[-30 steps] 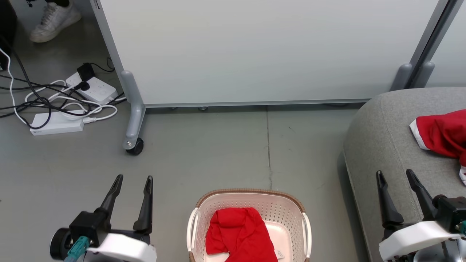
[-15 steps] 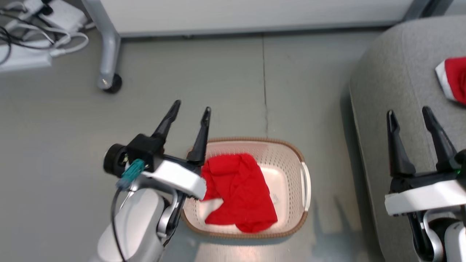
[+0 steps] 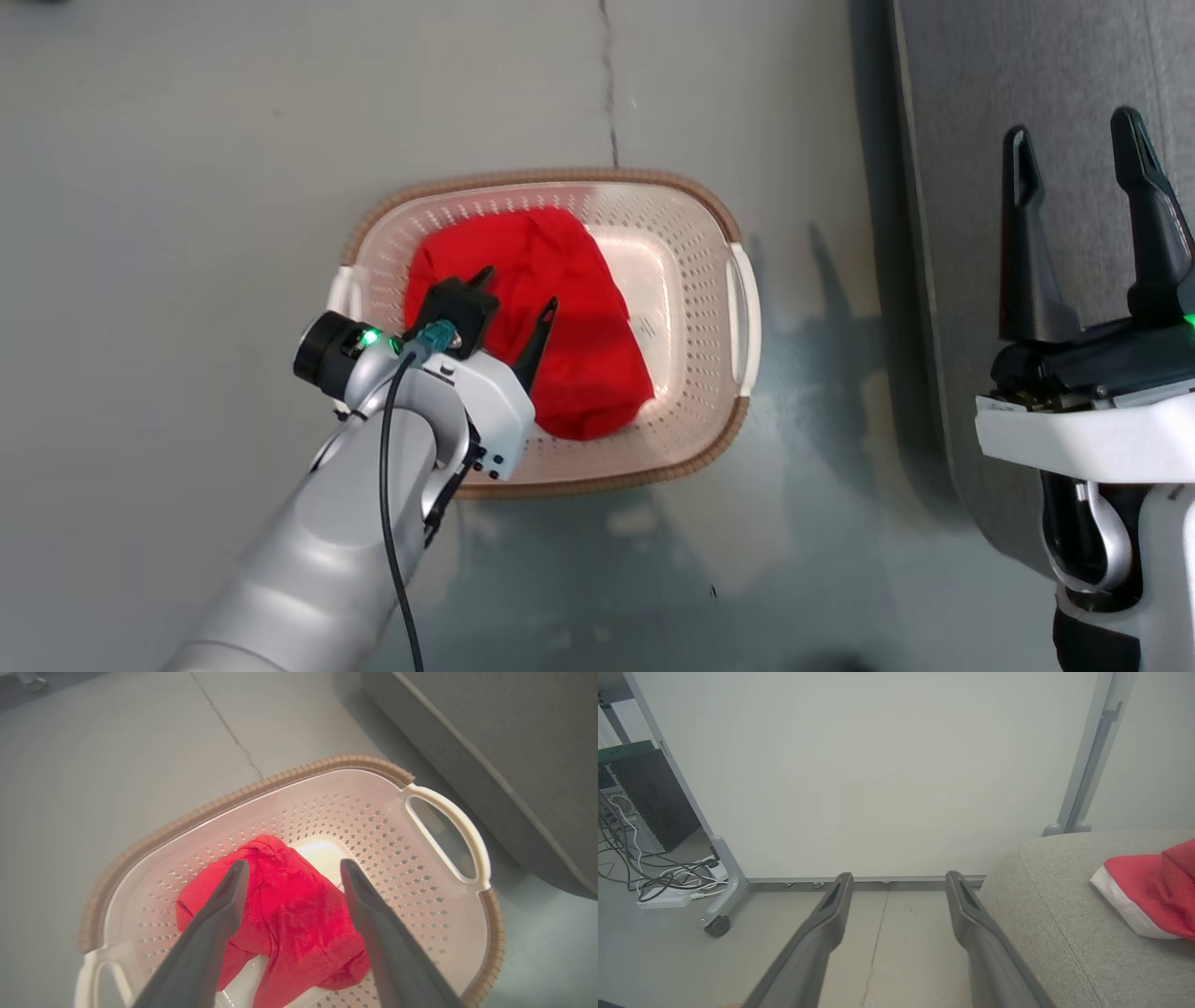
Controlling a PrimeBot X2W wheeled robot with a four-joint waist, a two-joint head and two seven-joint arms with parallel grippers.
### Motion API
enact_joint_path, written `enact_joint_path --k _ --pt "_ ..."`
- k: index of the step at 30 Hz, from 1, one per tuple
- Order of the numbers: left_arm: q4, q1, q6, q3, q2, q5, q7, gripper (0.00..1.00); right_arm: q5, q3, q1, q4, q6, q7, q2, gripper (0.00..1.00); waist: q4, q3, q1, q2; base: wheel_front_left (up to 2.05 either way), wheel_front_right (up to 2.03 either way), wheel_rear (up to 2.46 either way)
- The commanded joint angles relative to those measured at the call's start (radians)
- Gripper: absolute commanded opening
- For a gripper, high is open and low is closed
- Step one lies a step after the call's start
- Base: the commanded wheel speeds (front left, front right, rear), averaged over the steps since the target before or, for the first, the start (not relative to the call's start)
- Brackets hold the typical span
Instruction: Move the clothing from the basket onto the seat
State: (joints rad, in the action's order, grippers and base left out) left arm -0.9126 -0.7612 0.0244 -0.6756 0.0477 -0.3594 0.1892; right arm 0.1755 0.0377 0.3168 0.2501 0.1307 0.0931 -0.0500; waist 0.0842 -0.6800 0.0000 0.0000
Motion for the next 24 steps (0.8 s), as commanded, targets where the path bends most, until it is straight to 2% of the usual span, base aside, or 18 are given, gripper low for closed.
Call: enact_joint_path --k 1,6,10,14,22,24 --pt "-0.046 -0.043 0.009 -0.015 0.008 0.009 -0.022 1.00 0.015 0.010 0.026 0.001 0.000 0.024 -0.002 1.00 0.093 -0.121 0.0000 0.0000 0.00 0.00 0.00" --pt "-0.157 -0.109 0.017 -0.041 0.008 0.018 -0.073 1.00 0.050 0.052 0.057 -0.015 0.000 0.073 -0.002 1.00 0.158 -0.199 0.0000 0.0000 0.00 0.00 0.00" --pt "-0.267 -0.168 0.021 -0.049 0.048 0.028 -0.112 1.00 0.101 0.102 0.086 -0.040 0.000 0.128 -0.002 1.00 0.236 -0.280 0.0000 0.0000 0.00 0.00 0.00" --pt "-0.315 -0.206 0.020 -0.043 0.100 0.022 -0.127 1.00 0.136 0.130 0.105 -0.063 0.000 0.157 -0.001 1.00 0.280 -0.324 0.0000 0.0000 0.00 0.00 0.00" --pt "-0.357 -0.245 -0.019 -0.017 0.178 -0.007 -0.182 1.00 0.185 0.152 0.126 -0.094 0.000 0.174 -0.002 1.00 0.309 -0.356 0.0000 0.0000 0.00 0.00 0.00" --pt "-0.361 -0.251 -0.021 -0.014 0.182 -0.014 -0.201 1.00 0.193 0.150 0.126 -0.088 0.000 0.174 -0.002 1.00 0.310 -0.359 0.0000 0.0000 0.00 0.00 0.00"
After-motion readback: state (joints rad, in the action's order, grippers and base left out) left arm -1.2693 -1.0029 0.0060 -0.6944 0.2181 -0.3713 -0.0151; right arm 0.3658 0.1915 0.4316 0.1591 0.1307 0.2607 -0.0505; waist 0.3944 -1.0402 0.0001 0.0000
